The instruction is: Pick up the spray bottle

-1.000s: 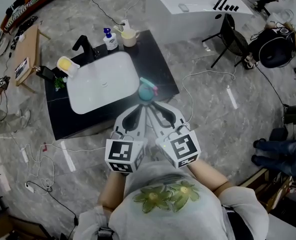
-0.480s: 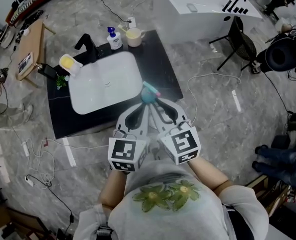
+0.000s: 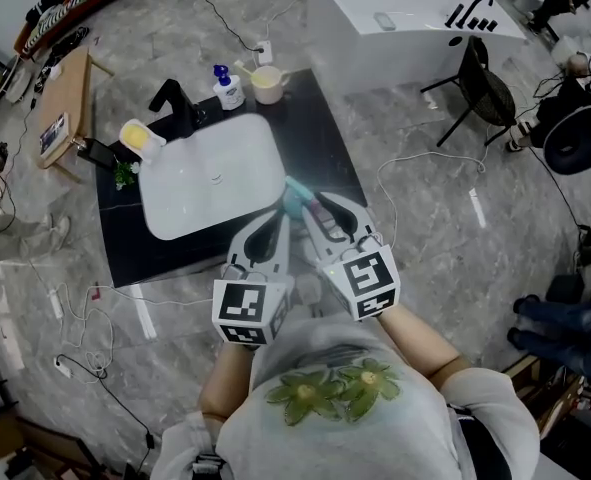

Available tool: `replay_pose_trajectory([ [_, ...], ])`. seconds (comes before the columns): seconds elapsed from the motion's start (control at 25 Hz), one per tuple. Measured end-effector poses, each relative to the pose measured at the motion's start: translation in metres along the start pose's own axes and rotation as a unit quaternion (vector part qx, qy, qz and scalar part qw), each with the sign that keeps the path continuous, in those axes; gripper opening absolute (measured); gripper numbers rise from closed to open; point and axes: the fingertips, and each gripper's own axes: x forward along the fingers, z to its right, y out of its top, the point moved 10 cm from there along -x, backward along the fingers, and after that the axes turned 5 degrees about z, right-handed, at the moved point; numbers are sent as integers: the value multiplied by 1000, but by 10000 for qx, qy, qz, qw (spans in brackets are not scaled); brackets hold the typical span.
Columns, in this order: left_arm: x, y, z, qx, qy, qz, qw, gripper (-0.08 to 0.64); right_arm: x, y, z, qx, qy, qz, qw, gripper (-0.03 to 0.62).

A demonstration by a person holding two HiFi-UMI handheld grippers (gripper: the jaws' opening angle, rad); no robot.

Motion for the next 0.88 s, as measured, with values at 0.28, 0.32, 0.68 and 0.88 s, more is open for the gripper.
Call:
replay_pose_trajectory([
  [0.28,5,-4,-8,-37,140,-105,9998,9,13,-15,10,14,142,-306,9994,87],
  [0.32,6,-3,-9,-41,160,-112,9998,9,14,-16,11,18,184,-353,9992,89],
  [0.68,10,-7,-13,-82,243,-123,9996,9,24,-29,16,2,262,-519,9983,97],
  [0.88,11,-7,-12,-115,298,-111,9994,9,26,-32,19,19,294,-554,9980,98],
])
